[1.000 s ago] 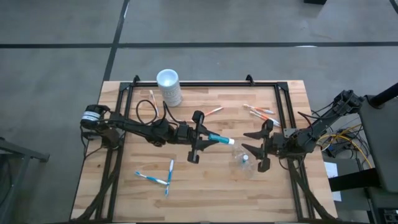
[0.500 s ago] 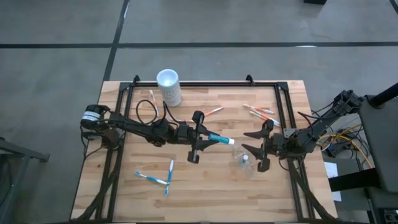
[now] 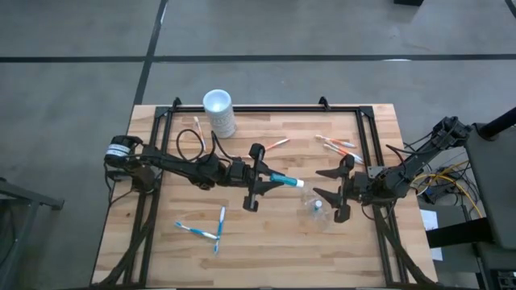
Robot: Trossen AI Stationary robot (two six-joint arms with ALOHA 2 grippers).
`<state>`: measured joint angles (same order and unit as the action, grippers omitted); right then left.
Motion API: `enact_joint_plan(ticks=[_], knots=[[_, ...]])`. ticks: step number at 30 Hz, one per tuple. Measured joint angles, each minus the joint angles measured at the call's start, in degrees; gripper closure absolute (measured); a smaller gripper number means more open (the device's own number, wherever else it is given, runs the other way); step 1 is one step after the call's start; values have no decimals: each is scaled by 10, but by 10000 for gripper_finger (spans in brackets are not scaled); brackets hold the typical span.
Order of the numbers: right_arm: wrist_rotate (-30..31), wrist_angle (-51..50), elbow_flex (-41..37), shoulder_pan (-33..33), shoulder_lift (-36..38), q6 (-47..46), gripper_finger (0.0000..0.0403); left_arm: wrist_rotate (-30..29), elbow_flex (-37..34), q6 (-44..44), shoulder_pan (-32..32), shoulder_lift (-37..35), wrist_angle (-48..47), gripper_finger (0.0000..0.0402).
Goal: Pick & Place toothbrushing station
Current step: Put the mouthwash into the middle section of the transparent organizer
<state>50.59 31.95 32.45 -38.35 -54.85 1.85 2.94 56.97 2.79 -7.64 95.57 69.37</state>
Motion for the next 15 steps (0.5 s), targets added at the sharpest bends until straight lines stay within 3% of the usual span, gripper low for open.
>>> enact_joint_plan(ticks=[15], knots=[[0,1,0,7,-1,-47,156,0,0,0,0,0,0,314]])
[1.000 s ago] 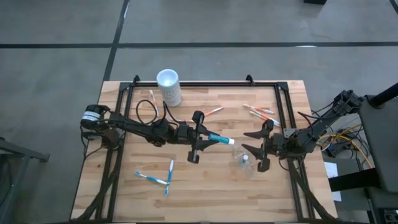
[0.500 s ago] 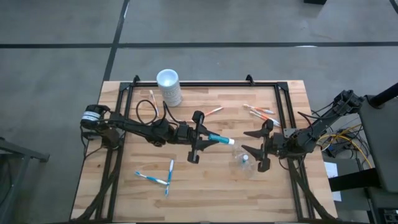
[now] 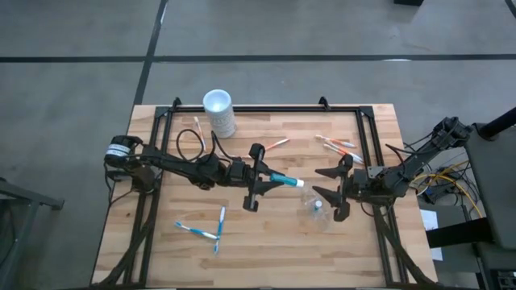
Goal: Pick & Place toothbrushing station
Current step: Put the mouthwash into the middle section of the transparent organizer
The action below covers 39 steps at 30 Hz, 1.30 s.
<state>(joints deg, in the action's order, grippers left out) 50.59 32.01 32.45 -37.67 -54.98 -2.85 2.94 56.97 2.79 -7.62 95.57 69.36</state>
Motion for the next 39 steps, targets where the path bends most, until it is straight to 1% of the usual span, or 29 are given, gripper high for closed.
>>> enact_joint_plan(ticks=[5,10,16,22,28,33,39], knots=[[-2,0,0,0,0,0,162,0,0,0,0,0,0,314],[-28,2,0,6,0,-2,169,0,0,0,0,0,0,314],[-31,4,0,19,0,-2,168,0,0,1,0,0,0,314],[-86,5,2,35,0,-2,166,0,0,0,0,0,0,314],[-91,5,17,45,0,1,172,0,0,2,0,0,0,314],[-121,2,26,53,0,2,172,0,0,2,0,0,0,314],[-121,-1,27,54,0,0,174,0,0,2,0,0,0,314]])
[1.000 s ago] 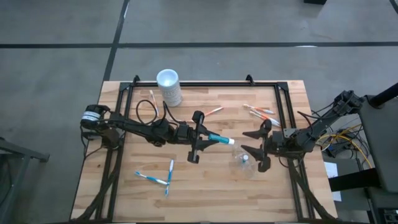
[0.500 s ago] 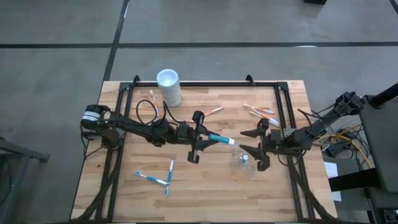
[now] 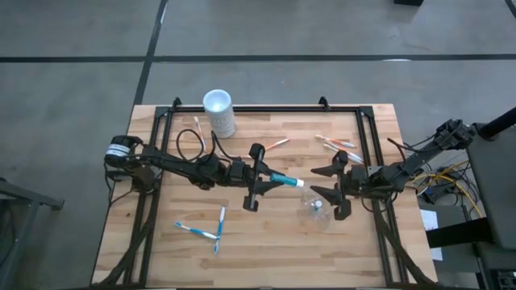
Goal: Pick & Place toothbrushing station
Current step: Put the mouthwash into the middle section of the transparent organizer
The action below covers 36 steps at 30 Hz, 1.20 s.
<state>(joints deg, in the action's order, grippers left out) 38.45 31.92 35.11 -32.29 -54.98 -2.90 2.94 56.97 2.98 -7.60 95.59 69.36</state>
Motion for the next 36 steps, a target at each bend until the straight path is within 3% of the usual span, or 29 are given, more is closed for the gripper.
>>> enact_joint_plan(ticks=[8,14,20,36], knots=[[-12,4,13,13,-53,3,175,0,0,1,1,0,0,314],[-10,3,61,12,-100,105,175,0,0,1,1,0,0,314],[-9,0,102,13,-119,149,175,0,0,0,1,0,0,314],[56,-49,99,12,-118,84,180,0,0,0,1,0,6,314]])
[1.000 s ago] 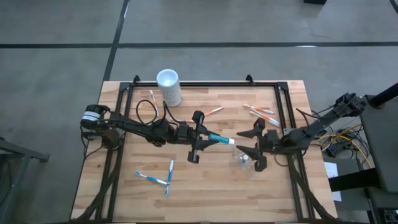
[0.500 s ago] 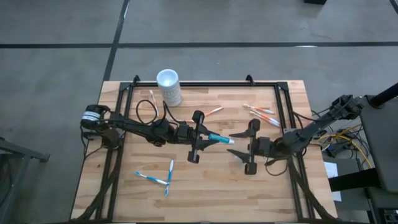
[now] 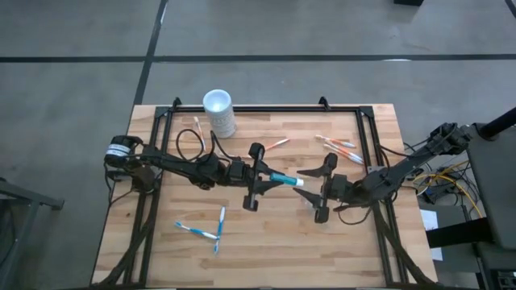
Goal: Pick & Place toothbrushing station
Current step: Put the mouthwash into the middle section of the transparent organizer
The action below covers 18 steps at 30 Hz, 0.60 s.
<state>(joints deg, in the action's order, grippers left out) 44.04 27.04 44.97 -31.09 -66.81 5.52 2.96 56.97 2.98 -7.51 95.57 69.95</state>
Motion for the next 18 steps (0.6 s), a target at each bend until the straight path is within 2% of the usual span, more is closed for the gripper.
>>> enact_joint_plan(ticks=[18], knots=[[9,2,-1,0,0,-6,225,0,0,1,0,0,-1,314]])
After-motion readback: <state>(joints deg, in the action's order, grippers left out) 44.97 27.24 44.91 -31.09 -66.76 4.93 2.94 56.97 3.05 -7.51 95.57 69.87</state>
